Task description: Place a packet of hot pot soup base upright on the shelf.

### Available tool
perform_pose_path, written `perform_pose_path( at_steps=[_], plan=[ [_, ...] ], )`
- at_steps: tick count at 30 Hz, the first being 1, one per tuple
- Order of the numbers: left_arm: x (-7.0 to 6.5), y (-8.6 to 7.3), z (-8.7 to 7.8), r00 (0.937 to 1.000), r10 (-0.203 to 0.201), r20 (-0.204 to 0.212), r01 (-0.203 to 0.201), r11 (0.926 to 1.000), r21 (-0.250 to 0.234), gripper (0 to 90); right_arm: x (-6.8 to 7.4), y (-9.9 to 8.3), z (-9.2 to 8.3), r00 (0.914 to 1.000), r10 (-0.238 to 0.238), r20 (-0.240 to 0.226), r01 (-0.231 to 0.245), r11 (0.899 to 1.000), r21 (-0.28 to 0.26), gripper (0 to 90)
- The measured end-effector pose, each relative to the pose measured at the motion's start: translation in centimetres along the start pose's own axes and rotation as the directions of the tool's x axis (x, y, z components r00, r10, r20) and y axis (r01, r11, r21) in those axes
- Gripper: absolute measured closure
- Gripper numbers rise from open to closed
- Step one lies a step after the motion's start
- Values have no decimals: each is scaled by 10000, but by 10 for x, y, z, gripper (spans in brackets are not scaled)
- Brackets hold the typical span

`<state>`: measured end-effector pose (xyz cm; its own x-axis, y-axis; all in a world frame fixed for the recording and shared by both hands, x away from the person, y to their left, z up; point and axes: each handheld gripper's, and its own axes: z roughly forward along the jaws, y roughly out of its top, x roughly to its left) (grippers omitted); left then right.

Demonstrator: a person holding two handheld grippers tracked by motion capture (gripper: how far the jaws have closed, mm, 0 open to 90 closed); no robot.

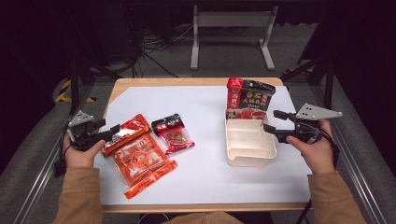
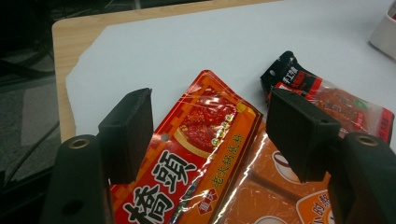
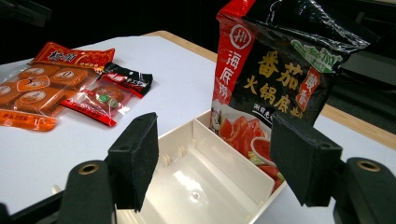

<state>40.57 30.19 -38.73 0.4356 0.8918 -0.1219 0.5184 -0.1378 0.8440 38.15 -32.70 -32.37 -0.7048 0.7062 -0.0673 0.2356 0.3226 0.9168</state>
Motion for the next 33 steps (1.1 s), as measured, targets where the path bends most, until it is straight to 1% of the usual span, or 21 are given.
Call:
perform_pose_path(
  at_steps=[1,3,5,9,12,13,15,17,21,23,25,26,28,29,30,32,33],
  plan=[
    [0,0,0,10000,0,0,0,10000,0,334,0,0,0,10000,-27,9,27,10000,26,332],
    [4,-2,1,9998,10,-201,-8,10000,67,335,0,-1,1,10000,-41,5,41,10000,20,332],
    [8,-5,3,9993,-129,-356,133,9998,120,334,0,-1,1,10000,-16,-9,16,10000,21,332],
    [15,-11,6,9976,-530,-438,543,9981,286,315,0,-1,2,10000,-68,-29,68,10000,60,331],
    [22,-17,9,9946,-863,-583,887,9952,408,313,1,-1,2,10000,-68,-71,69,9999,84,331],
    [24,-18,8,9939,-911,-626,941,9944,471,312,1,-1,2,9999,-64,-79,65,9999,90,331],
    [28,-21,9,9906,-1156,-736,1195,9916,499,309,1,-1,2,9999,-92,-90,93,9999,100,330],
    [32,-24,10,9869,-1366,-857,1427,9874,689,304,1,-1,3,9999,-95,-95,96,9999,94,329],
    [38,-30,16,9821,-1676,-859,1761,9790,1032,290,1,-2,3,9999,-24,-166,26,9999,133,326],
    [40,-31,17,9815,-1702,-874,1794,9775,1112,285,1,-2,3,9999,-19,-161,21,9999,130,326],
    [42,-34,19,9800,-1767,-912,1875,9739,1280,284,1,-2,2,9998,-51,-167,53,9999,139,325],
    [43,-34,20,9796,-1760,-969,1879,9734,1311,284,1,-2,2,9999,-33,-169,36,9999,135,325],
    [45,-36,21,9771,-1810,-1122,1964,9696,1462,283,1,-2,2,9998,-36,-170,39,9999,141,325],
    [46,-38,22,9729,-2036,-1098,2188,9640,1510,283,1,-2,2,9998,-30,-171,32,9999,134,325],
    [46,-38,22,9729,-2036,-1098,2188,9640,1510,283,1,-2,2,9998,-30,-171,32,9999,134,325],
    [48,-41,24,9713,-2172,-967,2314,9573,1733,283,1,-2,3,9998,-32,-183,35,9998,180,324],
    [49,-41,25,9732,-2085,-973,2231,9584,1778,288,1,-2,3,9998,-19,-191,23,9998,197,323]
  ],
)
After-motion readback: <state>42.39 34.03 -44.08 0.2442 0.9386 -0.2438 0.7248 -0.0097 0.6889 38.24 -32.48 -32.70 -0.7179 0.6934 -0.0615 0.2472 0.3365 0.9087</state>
